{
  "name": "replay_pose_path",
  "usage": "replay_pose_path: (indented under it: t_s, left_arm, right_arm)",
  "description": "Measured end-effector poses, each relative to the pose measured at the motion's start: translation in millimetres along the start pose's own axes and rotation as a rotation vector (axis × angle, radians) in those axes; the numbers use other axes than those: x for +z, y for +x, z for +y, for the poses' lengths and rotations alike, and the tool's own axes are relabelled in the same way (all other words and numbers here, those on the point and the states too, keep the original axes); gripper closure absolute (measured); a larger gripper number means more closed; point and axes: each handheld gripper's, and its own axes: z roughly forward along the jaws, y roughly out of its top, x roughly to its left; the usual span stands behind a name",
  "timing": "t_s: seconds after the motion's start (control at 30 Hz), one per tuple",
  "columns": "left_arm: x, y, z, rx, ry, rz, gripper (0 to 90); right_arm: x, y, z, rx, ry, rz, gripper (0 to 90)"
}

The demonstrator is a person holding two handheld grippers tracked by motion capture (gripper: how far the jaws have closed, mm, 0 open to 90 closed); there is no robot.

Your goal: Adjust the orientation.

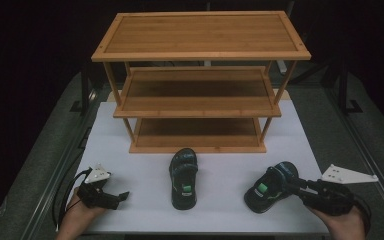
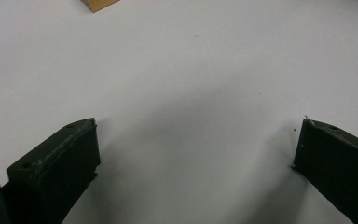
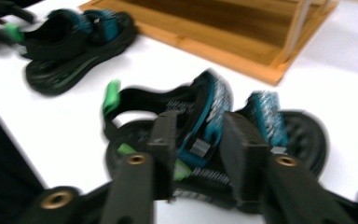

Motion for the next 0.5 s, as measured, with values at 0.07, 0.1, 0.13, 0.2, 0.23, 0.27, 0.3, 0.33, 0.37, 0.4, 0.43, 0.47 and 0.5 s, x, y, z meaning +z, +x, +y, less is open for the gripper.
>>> replay_pose_path:
  t_s: [0.07, 0.1, 0.13, 0.2, 0.23, 0.27, 0.3, 0.33, 0.37, 0.4, 0.43, 0.47, 0.5]
  left_arm:
    - [0.0, 0.0, 0.0, 0.0, 0.0, 0.0, 0.0]
    - [0.0, 0.0, 0.0, -0.001, 0.0, 0.0, 0.0]
    - [0.0, 0.1, 0.0, 0.0, 0.0, 0.0, 0.0]
    - [0.0, 0.1, 0.0, 0.0, 0.0, -0.001, 0.0]
    - [0.0, 0.1, 0.0, 0.0, 0.001, -0.001, 0.0]
    - [-0.1, 0.2, 0.0, 0.001, 0.002, -0.001, 0.0]
    - [-0.2, 0.3, 0.0, 0.002, 0.003, -0.001, 0.0]
    - [-0.2, 0.2, 0.0, 0.001, 0.003, -0.001, 0.0]
    - [-0.2, 0.2, 0.0, 0.0, 0.003, -0.002, 0.0]
    - [-0.2, 0.1, 0.0, -0.001, 0.003, -0.001, 0.0]
    - [-0.2, 0.2, 0.0, 0.0, 0.003, -0.002, 0.0]
    - [-0.2, 0.2, 0.0, 0.0, 0.003, -0.002, 0.0]
    - [-0.2, 0.2, 0.0, 0.001, 0.003, -0.002, 0.0]
  right_arm:
    - [3.1, -1.9, 7.3, 0.004, -0.001, -0.032, 58.6]
    - [5.5, -3.6, 10.2, 0.01, 0.0, -0.028, 56.8]
    - [9.2, -5.0, 13.5, 0.015, 0.006, -0.037, 55.2]
    - [15.9, -6.9, 17.2, 0.016, 0.016, -0.04, 53.5]
    - [15.9, -6.9, 17.2, 0.016, 0.016, -0.04, 53.5]
    - [23.0, -8.6, 19.3, 0.021, 0.024, -0.041, 52.8]
    - [26.7, -8.8, 19.8, 0.024, 0.03, -0.038, 52.7]
    - [29.1, -8.8, 19.9, 0.024, 0.036, -0.038, 52.7]
    - [32.3, -8.8, 19.6, 0.022, 0.043, -0.041, 52.7]
    - [36.0, -8.9, 18.3, 0.028, 0.053, -0.04, 52.7]
    - [38.1, -9.1, 17.2, 0.028, 0.06, -0.042, 52.7]
    - [40.5, -9.1, 15.7, 0.034, 0.07, -0.039, 52.8]
    - [42.4, -9.0, 14.1, 0.039, 0.073, -0.032, 54.0]
